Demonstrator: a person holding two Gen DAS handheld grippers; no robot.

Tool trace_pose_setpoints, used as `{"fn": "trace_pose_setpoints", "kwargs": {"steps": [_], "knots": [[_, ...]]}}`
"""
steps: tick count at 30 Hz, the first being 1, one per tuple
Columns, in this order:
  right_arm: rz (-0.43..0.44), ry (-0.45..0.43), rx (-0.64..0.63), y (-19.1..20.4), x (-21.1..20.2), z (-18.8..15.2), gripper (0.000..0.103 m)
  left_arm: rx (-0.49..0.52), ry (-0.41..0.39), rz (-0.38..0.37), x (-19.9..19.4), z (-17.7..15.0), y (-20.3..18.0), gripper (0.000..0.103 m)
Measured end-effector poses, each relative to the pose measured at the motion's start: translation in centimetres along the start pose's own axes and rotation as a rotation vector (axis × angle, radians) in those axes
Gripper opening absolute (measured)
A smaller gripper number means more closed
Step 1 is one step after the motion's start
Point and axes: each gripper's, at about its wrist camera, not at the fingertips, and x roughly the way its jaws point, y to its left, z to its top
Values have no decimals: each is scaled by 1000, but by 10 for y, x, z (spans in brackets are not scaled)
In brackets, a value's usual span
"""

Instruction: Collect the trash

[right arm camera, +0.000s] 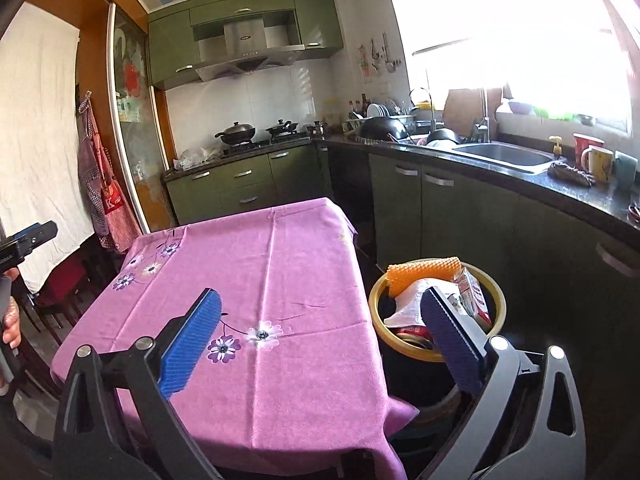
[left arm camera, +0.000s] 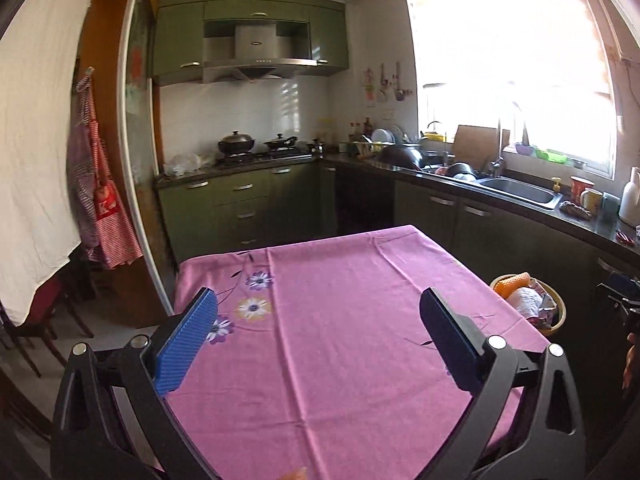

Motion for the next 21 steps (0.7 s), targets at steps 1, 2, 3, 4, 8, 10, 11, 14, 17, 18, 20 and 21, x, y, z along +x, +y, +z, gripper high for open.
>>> {"fn": "trace_pose_setpoints", "kwargs": {"steps": [1, 2, 3, 4, 8, 10, 11, 14, 17, 18, 20, 21], "knots": [[-9, -7, -9, 3, -2, 1, 98, -9, 6, 18, -5, -4, 5, 96], [-18, -14, -18, 7, -5, 1, 98, -19, 12, 27, -9, -8, 10, 96], [-27, -16, -23, 10, -7, 1, 98, -36, 19, 34, -13, -13, 14, 96], [-33, -15, -25, 11, -8, 2, 98, -52, 23, 36, -16, -17, 18, 96], [-39, -12, -29, 13, -12, 1, 98, -85, 32, 50, -28, -31, 26, 96], [-41, -13, -31, 13, -14, 1, 98, -84, 28, 53, -30, -35, 25, 96], [-43, -14, -31, 13, -15, 1, 98, -83, 25, 49, -32, -35, 24, 96], [-44, -19, -27, 10, -19, 2, 98, -74, 13, 44, -37, -35, 24, 96], [-45, -22, -24, 9, -20, 3, 98, -71, 1, 34, -41, -33, 20, 96], [-44, -25, -23, 9, -21, 3, 98, -70, -2, 32, -42, -32, 19, 96], [-41, -27, -22, 8, -21, 5, 98, -69, -6, 27, -44, -32, 18, 96], [-41, -28, -23, 8, -21, 5, 98, -69, -8, 23, -44, -31, 18, 96]]}}
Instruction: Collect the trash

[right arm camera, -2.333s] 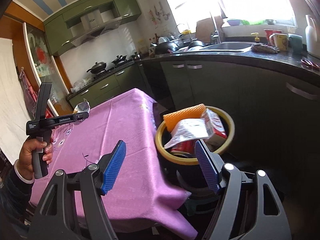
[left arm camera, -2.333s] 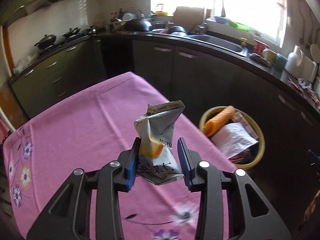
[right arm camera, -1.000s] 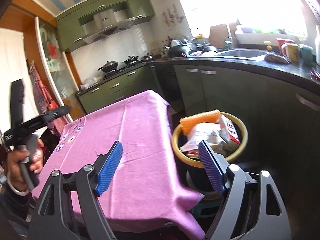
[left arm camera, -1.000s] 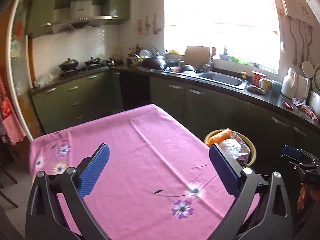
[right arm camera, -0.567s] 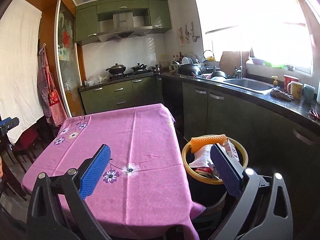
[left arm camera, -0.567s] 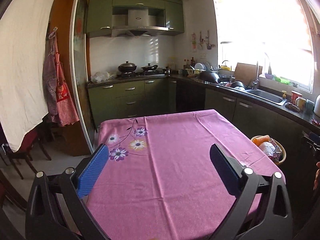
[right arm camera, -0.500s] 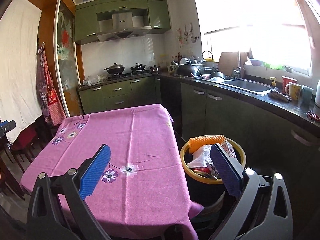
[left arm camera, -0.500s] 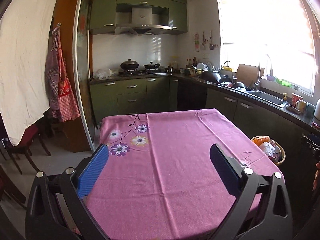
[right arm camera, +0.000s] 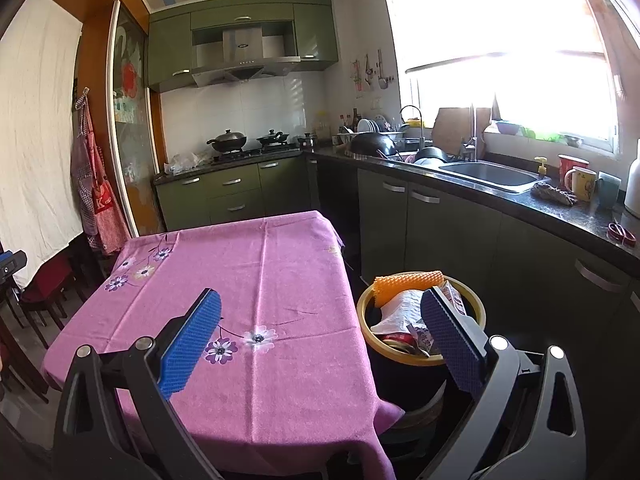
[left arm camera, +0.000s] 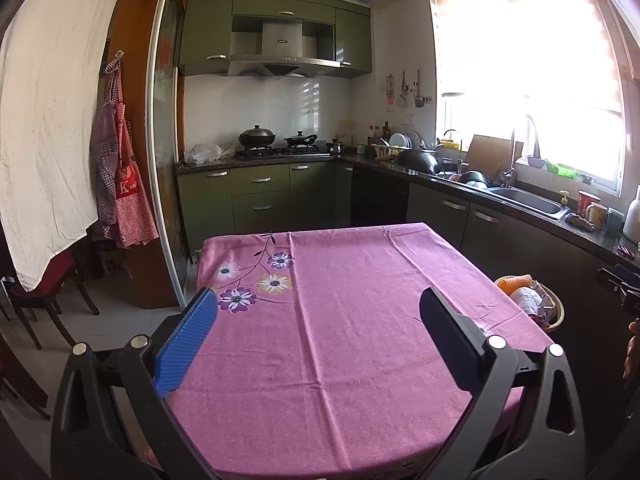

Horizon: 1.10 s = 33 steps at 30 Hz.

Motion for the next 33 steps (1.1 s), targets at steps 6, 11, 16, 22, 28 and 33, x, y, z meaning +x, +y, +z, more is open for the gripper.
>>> {"fn": "trace_pose_setpoints", "kwargs": {"steps": [6, 11, 16, 22, 28, 33], "knots": [[-1, -3, 3, -1, -1, 1, 98, -2, 1, -14, 0, 0, -2, 96], [1, -3, 2, -1, -1, 2, 98, -2, 2, -22, 0, 0, -4, 96], [5, -2, 2, 0, 0, 3, 98, 2, 5, -25, 1, -1, -5, 96], [4, -1, 2, 0, 0, 3, 98, 2, 14, -45, 2, 0, -8, 96], [8, 0, 1, 0, 1, 4, 98, 9, 11, -42, 2, -1, -8, 96], [11, 2, 1, 1, 3, 3, 98, 11, 16, -42, 4, -2, -7, 96]]}}
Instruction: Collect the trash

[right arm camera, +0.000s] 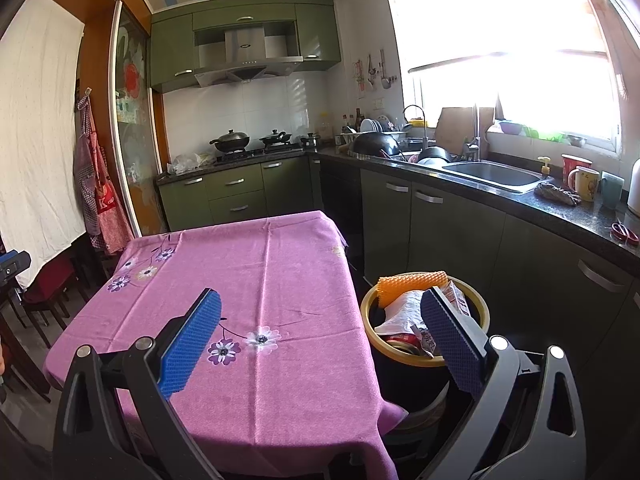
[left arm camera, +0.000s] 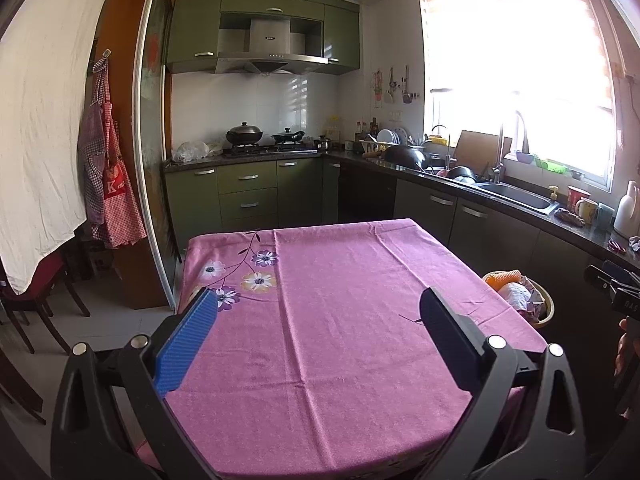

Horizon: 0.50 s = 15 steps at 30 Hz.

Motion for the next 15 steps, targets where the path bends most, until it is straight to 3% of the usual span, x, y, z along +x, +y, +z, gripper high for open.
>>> {"fn": "trace_pose_setpoints", "kwargs": {"steps": [15], "knots": [[4, 4, -5, 2, 3, -3, 98, -4, 12, -13, 6, 0, 1, 96]]}}
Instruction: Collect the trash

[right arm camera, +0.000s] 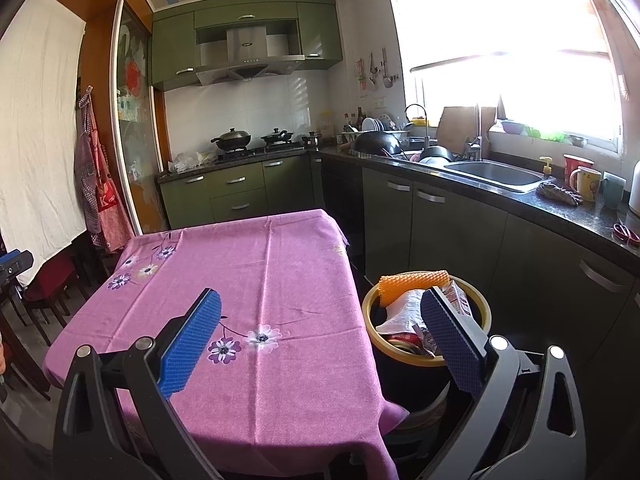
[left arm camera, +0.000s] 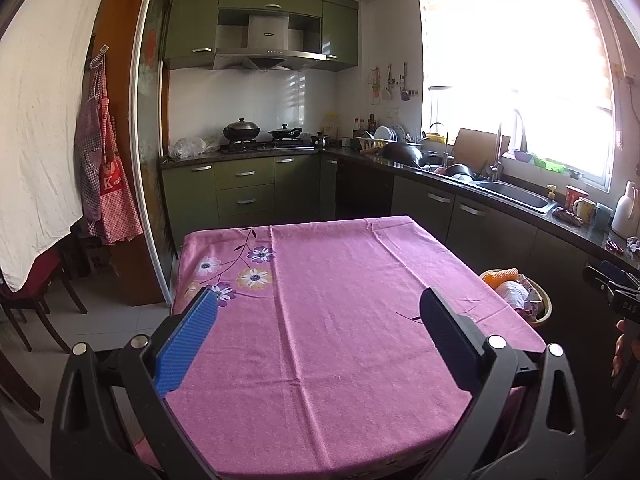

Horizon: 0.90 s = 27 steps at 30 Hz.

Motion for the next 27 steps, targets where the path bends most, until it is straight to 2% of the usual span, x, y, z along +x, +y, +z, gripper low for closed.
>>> {"fn": "trace_pose_setpoints", "kwargs": {"steps": [27], "knots": [[12, 7, -11, 0, 4, -1, 98, -4, 11, -19, 2, -2, 1, 96]]}}
